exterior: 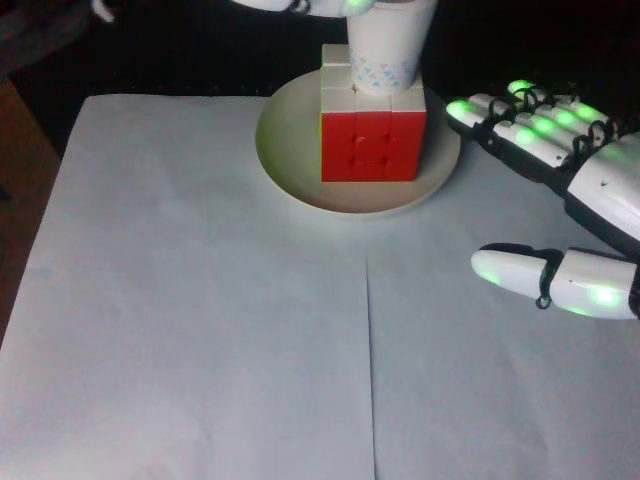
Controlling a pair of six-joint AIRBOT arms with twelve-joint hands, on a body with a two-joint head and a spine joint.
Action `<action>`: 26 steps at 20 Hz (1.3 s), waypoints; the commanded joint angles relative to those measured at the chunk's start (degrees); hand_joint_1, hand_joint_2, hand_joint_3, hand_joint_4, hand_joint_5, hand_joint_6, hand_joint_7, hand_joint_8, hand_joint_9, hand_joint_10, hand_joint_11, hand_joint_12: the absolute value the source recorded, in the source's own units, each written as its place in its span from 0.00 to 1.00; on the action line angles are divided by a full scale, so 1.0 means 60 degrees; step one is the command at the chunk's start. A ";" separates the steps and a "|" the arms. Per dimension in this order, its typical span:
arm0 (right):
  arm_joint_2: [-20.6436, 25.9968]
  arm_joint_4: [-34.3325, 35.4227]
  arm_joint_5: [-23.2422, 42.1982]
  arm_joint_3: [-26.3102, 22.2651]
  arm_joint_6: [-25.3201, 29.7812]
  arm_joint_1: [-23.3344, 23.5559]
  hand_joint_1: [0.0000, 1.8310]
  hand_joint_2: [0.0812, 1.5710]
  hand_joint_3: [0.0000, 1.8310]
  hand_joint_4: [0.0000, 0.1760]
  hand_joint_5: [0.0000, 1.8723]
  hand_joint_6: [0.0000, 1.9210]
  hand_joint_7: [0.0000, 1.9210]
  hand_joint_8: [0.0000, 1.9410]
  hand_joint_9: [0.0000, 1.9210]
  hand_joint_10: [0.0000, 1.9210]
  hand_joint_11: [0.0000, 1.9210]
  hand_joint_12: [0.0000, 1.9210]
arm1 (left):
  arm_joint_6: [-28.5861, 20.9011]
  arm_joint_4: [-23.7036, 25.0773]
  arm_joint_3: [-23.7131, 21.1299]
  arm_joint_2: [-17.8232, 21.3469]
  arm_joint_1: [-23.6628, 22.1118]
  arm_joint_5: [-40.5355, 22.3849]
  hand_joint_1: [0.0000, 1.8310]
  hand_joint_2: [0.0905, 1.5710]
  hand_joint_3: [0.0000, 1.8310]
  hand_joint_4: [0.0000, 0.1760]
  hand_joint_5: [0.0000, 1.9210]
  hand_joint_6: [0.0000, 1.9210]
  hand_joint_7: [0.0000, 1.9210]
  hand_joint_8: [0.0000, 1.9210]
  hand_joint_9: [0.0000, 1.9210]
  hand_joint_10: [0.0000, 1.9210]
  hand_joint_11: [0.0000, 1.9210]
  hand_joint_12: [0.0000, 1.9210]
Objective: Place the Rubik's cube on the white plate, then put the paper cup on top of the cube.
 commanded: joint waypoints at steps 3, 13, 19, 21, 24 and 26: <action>0.0132 -0.0027 0.1195 -0.0068 0.0052 0.0083 0.20 0.75 0.00 0.12 0.00 0.00 0.00 0.00 0.00 0.10 0.00 0.32 | 0.0429 -0.0739 -0.0516 0.0603 0.0109 -0.1643 0.33 0.67 0.00 0.81 0.00 0.00 0.00 0.00 0.00 0.00 0.00 0.17; 0.1162 0.0022 0.2638 -0.0467 0.0027 0.0085 0.04 0.86 0.01 0.30 0.00 0.00 0.00 0.00 0.00 0.00 0.00 0.00 | 0.2317 -0.3114 -0.1776 0.2236 0.1379 -0.3631 0.15 0.78 0.00 1.00 0.00 0.00 0.00 0.00 0.00 0.00 0.00 0.25; 0.1489 0.0307 0.3119 -0.0553 0.0021 0.0089 0.00 0.87 0.01 0.31 0.00 0.00 0.00 0.00 0.00 0.00 0.00 0.00 | 0.2924 -0.4032 -0.2270 0.2790 0.2425 -0.4682 0.20 0.80 0.00 1.00 0.00 0.00 0.00 0.00 0.00 0.00 0.00 0.00; 0.1611 0.0352 0.3258 -0.0601 0.0021 0.0089 0.02 0.85 0.00 0.41 0.00 0.00 0.00 0.00 0.00 0.00 0.00 0.00 | 0.3270 -0.4207 -0.2487 0.2999 0.2636 -0.4935 0.18 0.82 0.01 1.00 0.00 0.00 0.00 0.00 0.00 0.00 0.00 0.00; 0.1760 0.0358 0.3338 -0.0625 -0.0047 0.0098 0.00 0.85 0.00 0.39 0.00 0.00 0.00 0.00 0.00 0.00 0.00 0.00 | 0.3306 -0.4244 -0.2708 0.3255 0.2829 -0.5206 0.19 0.82 0.00 0.89 0.00 0.00 0.00 0.00 0.00 0.00 0.01 0.01; 0.1889 0.0387 0.3383 -0.0661 -0.0064 0.0103 0.00 0.87 0.01 0.19 0.00 0.00 0.00 0.00 0.00 0.00 0.00 0.00 | 0.3372 -0.4245 -0.2764 0.3316 0.2913 -0.5395 0.25 0.81 0.00 1.00 0.00 0.00 0.00 0.00 0.00 0.00 0.00 0.00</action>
